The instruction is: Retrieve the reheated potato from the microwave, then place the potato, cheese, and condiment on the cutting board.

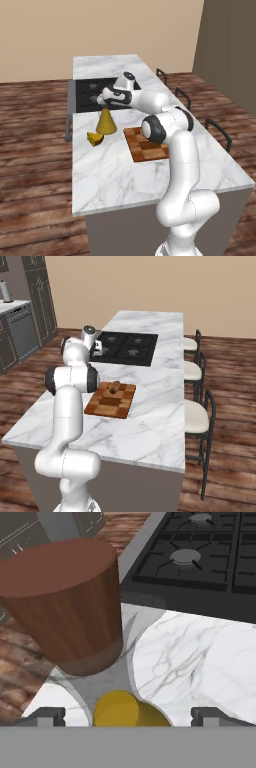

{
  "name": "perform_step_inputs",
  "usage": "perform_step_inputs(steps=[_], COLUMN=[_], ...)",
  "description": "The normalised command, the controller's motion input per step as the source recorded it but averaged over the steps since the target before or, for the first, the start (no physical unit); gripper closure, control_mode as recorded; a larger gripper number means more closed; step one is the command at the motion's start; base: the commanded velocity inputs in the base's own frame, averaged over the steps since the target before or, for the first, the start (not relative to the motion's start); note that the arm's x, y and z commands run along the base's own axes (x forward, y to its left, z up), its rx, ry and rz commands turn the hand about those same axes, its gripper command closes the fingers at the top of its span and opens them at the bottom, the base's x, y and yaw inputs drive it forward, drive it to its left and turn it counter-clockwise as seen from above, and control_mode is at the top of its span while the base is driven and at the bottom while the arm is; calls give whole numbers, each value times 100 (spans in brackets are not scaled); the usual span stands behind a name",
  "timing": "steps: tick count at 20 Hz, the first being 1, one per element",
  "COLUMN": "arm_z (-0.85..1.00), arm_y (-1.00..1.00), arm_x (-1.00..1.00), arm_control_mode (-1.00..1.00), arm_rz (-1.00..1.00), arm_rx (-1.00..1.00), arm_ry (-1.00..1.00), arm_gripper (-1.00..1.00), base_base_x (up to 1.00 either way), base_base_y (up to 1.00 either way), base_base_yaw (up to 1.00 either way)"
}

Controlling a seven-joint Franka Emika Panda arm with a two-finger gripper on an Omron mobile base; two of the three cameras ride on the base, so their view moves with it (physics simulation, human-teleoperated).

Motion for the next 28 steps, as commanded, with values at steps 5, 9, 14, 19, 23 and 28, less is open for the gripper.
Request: perform_step_inputs(steps=[5,9,14,19,23,28], arm_z=[20,10,1,0,9,15], arm_y=[0,4,15,12,10,12], arm_x=[-11,-28,-36,-34,-31,-26], arm_control_mode=[-100,-100,-100,-100,-100,-100], arm_rz=[-9,-13,-20,-21,-23,-26], arm_rx=[0,0,0,0,0,1], arm_ry=[0,0,0,0,0,4], arm_gripper=[-100,-100,-100,-100,-100,-100], base_base_x=[0,0,0,0,0,0], base_base_y=[0,0,0,0,0,0], base_base_yaw=[0,0,0,0,0,0])
